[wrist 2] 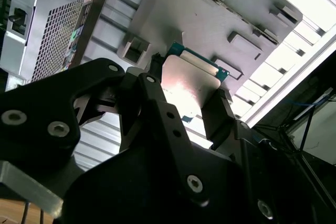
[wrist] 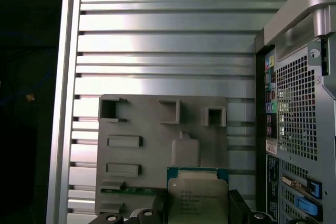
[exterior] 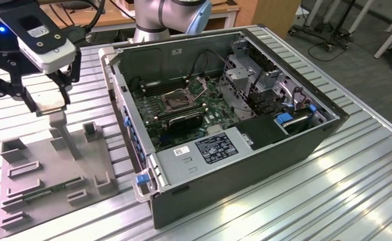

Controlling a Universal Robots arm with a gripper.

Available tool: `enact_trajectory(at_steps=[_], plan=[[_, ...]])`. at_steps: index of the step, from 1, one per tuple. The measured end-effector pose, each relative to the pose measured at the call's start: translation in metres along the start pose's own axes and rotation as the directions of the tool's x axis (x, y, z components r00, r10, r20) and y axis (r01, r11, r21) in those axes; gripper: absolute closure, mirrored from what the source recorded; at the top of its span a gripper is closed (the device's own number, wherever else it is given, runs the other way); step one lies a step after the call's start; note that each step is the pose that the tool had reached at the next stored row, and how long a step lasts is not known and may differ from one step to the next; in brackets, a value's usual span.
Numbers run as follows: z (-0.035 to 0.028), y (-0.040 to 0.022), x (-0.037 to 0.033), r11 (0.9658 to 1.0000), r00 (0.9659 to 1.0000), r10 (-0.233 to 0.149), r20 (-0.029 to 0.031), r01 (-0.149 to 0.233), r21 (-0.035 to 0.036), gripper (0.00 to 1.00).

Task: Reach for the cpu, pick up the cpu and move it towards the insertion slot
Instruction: 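Pick up the cpu and move it towards the insertion slot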

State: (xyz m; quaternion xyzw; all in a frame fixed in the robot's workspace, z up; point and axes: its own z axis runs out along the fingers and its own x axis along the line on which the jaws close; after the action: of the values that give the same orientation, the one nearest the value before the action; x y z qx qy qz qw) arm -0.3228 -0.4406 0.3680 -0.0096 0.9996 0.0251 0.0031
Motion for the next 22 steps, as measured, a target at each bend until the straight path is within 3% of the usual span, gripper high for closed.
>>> enact_trajectory(at_steps=[8, 17, 22], plan=[[0.0001, -0.0002, -0.0126, 1.0, 1.0, 0.0, 0.0, 0.0, 0.0, 0.46], [0.0001, -0.0003, -0.015, 1.0, 1.0, 0.0, 0.0, 0.0, 0.0, 0.46], [0.0002, -0.0005, -0.0271, 1.0, 1.0, 0.0, 0.0, 0.0, 0.0, 0.46]])
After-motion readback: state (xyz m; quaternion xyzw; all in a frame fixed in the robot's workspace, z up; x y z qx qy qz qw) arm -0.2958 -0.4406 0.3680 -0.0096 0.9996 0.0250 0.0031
